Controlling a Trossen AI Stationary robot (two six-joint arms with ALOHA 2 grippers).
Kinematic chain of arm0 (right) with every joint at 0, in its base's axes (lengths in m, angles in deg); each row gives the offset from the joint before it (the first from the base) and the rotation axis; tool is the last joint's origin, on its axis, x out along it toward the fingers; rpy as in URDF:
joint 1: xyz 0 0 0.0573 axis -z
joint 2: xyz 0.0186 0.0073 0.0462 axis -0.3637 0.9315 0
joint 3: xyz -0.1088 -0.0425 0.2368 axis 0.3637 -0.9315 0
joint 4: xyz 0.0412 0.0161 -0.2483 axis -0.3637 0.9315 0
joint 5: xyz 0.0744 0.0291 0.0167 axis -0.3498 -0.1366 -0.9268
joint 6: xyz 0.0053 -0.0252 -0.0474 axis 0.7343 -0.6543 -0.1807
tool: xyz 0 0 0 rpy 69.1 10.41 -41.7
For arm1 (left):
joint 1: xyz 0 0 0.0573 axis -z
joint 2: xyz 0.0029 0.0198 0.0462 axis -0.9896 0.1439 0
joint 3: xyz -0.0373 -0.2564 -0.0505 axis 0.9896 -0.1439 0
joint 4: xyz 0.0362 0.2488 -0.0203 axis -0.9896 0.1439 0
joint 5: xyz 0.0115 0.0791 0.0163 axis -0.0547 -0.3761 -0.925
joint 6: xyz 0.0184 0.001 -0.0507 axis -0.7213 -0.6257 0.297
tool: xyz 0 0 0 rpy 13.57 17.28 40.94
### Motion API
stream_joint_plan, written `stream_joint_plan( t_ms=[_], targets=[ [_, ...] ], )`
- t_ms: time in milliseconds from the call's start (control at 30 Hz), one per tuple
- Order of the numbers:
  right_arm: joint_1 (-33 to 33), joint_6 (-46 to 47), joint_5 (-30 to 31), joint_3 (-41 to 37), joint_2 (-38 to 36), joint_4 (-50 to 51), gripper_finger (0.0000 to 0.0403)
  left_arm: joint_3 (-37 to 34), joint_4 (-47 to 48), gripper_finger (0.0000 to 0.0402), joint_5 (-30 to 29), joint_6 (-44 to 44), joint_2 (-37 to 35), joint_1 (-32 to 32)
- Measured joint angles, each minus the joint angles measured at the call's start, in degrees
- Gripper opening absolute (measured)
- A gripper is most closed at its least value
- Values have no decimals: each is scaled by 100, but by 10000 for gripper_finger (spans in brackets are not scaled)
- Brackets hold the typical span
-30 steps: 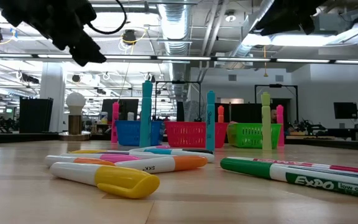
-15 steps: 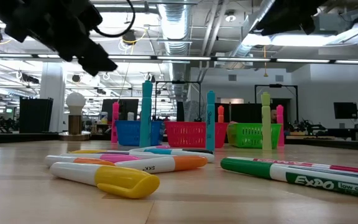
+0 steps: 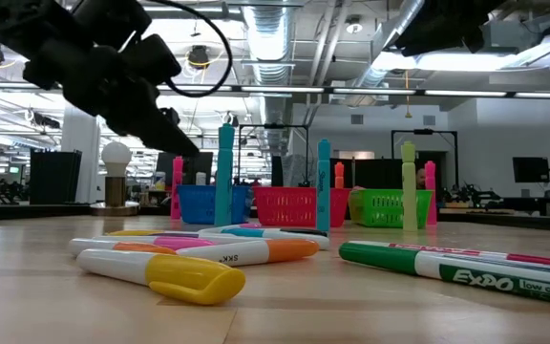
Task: Pick & Place Markers
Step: Put the left large light blue highlighter pen into the red bin
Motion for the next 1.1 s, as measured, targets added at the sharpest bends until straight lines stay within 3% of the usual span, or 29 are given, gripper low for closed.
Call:
stream_joint_plan(
  t_ms=[433, 1100],
  targets=[
    [0, 11, -442, 0, -2, -5, 125, 4, -1338, 210, 2, -26, 1042, -2],
    [0, 15, -448, 0, -2, -41, 125, 11, -2562, 210, 0, -44, 1604, -2]
  ],
)
